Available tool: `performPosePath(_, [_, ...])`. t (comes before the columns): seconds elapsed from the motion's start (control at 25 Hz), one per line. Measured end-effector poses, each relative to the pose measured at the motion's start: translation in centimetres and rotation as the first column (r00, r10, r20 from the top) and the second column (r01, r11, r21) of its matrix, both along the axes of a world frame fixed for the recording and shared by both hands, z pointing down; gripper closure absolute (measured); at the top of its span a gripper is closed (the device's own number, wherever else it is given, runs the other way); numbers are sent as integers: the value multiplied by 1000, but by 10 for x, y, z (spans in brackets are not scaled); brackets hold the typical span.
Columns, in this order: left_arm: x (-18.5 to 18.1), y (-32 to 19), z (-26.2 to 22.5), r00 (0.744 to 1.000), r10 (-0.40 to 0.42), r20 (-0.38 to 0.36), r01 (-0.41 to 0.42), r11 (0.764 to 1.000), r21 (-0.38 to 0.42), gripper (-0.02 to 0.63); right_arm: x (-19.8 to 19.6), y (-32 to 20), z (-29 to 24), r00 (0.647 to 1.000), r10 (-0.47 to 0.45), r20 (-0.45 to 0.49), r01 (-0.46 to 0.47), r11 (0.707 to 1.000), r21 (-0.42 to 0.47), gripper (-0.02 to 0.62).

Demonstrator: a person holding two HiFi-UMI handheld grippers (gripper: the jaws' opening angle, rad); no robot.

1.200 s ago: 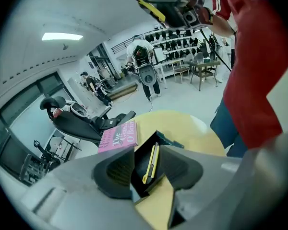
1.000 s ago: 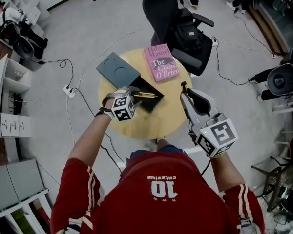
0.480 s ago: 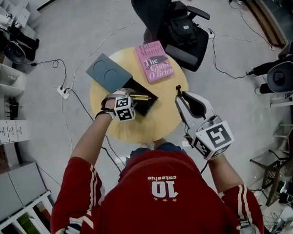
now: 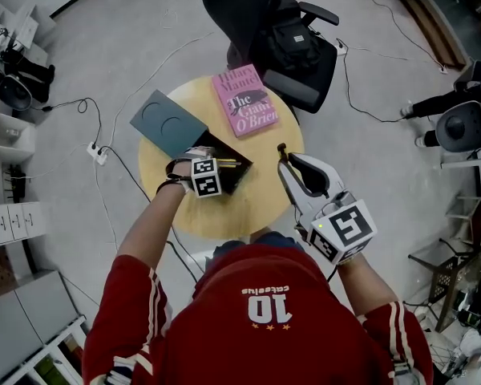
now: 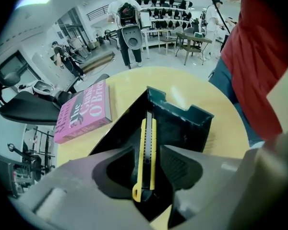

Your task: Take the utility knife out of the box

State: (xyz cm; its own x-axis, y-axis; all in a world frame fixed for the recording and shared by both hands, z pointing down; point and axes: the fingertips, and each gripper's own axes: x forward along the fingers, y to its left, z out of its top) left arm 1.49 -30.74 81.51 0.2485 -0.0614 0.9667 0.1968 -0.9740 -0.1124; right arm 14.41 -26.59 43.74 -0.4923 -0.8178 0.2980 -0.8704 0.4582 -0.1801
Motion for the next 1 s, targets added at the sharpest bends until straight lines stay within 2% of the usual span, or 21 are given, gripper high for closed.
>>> performPosePath(0.16, [3, -2, 6, 999, 28, 39, -27, 999, -39, 446, 3, -3, 4, 1000, 3, 2, -3, 1000, -3, 534])
performPosePath(0.52, [5, 2, 15, 997, 42, 71, -35, 995, -94, 447, 16, -7, 8, 1000, 30, 1, -30, 1000, -8, 534])
performPosePath(0.72, [5, 5, 14, 997, 36, 74, -27, 992, -120, 477, 16, -7, 10, 1000, 28, 3, -28, 1000, -15, 534])
performPosePath(1.0, [3, 5, 12, 998, 40, 56, -34, 993, -115, 479, 16, -7, 9, 999, 32, 1, -32, 999, -16, 534])
